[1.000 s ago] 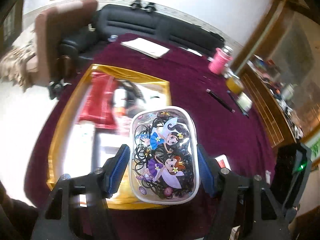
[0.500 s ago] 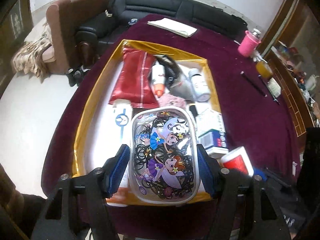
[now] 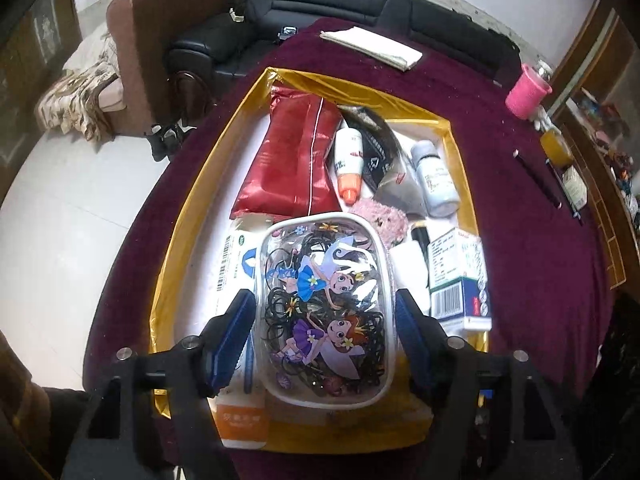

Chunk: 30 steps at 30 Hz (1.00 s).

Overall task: Organize objects
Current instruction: 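Open both tools to drop the pouch and pill bottle into the tray, then grasp a black marker with the left tool while the right grasps the teal-capped marker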

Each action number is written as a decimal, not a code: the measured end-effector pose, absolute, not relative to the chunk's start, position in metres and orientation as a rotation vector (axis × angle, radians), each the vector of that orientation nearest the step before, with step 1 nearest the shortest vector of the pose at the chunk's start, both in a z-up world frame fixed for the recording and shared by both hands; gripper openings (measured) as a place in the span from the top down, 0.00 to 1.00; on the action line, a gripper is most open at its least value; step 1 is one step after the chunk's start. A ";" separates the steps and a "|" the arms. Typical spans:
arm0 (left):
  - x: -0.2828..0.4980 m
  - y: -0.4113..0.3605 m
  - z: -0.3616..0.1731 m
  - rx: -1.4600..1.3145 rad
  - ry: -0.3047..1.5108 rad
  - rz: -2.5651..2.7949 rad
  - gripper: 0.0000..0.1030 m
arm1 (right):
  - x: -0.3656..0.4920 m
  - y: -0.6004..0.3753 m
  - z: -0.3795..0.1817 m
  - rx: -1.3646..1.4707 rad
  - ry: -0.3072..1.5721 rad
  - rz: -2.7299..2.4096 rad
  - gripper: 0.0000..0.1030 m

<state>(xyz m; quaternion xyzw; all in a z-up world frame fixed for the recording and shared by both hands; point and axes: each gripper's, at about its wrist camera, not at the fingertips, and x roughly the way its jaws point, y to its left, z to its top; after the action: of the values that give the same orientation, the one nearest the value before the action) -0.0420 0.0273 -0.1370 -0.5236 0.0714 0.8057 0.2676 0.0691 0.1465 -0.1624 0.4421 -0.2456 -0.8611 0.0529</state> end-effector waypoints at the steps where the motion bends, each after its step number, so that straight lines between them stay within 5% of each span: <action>1: -0.042 0.027 -0.135 -1.405 0.167 2.176 0.36 | 0.071 0.148 -0.161 1.322 -0.767 -2.609 0.64; 6: -0.033 0.030 -0.117 -1.332 0.032 2.163 0.33 | 0.087 0.160 -0.148 1.161 -0.840 -2.566 0.32; 16: 0.008 0.089 -0.078 -1.195 0.084 2.062 0.33 | 0.147 0.239 -0.124 0.941 -0.942 -2.523 0.32; 30: 0.021 0.321 -0.078 -1.298 0.101 1.843 0.34 | 0.139 0.452 -0.096 0.915 -1.008 -3.035 0.30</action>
<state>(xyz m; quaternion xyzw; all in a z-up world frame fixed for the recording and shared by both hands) 0.0208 0.3210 -0.0779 -0.5197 0.0403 0.7381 0.4283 0.1393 0.4516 -0.0963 0.2740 -0.3016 -0.9085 -0.0924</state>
